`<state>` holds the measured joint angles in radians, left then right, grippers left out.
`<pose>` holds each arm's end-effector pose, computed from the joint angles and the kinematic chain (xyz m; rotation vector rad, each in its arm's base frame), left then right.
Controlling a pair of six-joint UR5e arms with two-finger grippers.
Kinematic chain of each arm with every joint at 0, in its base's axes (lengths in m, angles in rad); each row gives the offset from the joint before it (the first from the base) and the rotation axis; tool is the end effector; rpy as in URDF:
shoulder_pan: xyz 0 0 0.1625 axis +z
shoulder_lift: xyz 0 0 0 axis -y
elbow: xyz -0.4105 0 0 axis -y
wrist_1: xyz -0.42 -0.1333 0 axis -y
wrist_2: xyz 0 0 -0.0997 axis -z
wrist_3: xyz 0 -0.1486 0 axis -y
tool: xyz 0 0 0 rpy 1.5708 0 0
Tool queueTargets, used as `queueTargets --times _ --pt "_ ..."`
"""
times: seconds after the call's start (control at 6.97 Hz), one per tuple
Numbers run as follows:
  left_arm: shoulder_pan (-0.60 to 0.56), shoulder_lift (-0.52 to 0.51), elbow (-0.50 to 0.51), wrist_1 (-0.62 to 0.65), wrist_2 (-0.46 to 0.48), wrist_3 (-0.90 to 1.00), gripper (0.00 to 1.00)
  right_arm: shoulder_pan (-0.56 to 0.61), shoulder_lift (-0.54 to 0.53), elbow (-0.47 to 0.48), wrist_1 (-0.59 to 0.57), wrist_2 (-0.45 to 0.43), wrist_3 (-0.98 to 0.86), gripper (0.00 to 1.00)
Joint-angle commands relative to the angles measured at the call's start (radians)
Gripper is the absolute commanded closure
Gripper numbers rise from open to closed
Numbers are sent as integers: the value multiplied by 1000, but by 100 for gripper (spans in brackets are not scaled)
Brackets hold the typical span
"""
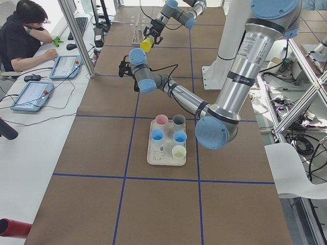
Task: Transfer IKEA cup to right arm and place on rack
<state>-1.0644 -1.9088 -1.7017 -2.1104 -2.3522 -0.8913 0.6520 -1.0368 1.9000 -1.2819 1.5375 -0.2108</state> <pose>0.2918 -0.5851 0.3319 0.2706 1.1515 0.0547 -0.4393 -0.5092 0.1660 1.1430 -0.3894 -0.9777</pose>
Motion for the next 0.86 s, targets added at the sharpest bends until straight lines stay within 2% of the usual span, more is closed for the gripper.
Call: queueTargets --times 0.0,0.29,0.57,0.72 --pt "-126 117 -1 43 -2 303 0 172 3 50 -248 0 -453 59" --pt "-138 123 8 43 -7 330 0 309 -31 45 -290 -2 -866 59" --pt "-138 128 0 43 -10 328 0 446 -28 -25 -295 -8 -1303 68" --pt "-138 128 -1 43 -10 328 0 478 -34 -70 -283 -20 -1385 68"
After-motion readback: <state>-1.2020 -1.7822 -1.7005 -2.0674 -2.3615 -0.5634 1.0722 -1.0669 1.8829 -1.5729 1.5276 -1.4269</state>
